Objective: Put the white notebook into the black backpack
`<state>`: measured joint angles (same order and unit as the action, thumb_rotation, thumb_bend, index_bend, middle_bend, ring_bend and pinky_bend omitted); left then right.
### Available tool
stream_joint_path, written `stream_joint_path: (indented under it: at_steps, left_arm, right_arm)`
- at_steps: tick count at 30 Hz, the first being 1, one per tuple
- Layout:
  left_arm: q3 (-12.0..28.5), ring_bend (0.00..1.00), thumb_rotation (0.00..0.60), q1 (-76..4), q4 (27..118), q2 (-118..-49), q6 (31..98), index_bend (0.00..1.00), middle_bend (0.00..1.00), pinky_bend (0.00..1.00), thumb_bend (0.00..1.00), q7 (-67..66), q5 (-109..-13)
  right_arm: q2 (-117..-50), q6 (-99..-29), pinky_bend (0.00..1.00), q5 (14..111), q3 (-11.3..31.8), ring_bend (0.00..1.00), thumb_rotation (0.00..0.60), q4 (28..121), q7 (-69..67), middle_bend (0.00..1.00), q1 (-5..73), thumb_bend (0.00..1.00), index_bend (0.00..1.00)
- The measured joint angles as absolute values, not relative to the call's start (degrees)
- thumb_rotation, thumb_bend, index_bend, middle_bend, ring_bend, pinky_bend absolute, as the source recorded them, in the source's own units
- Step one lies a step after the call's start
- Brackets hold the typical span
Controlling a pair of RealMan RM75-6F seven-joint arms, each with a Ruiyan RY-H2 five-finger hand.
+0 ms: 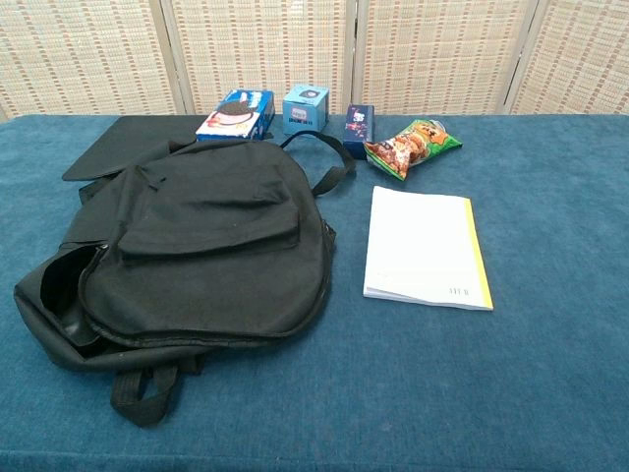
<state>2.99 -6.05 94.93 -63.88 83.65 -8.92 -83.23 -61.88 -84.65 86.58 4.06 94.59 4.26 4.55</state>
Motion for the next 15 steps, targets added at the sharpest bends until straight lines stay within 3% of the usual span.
stream_joint_path:
  at_steps: [15]
  left_arm:
    - [2.9,0.06,0.6,-5.7,95.4,-63.4,84.4,0.04,0.0,0.09,0.22,-9.1,-83.4]
  right_arm:
    - [-62.0,-84.0,0.28,88.2,3.7,0.28,0.6,93.9,3.0,0.35,5.6,0.12,0.35]
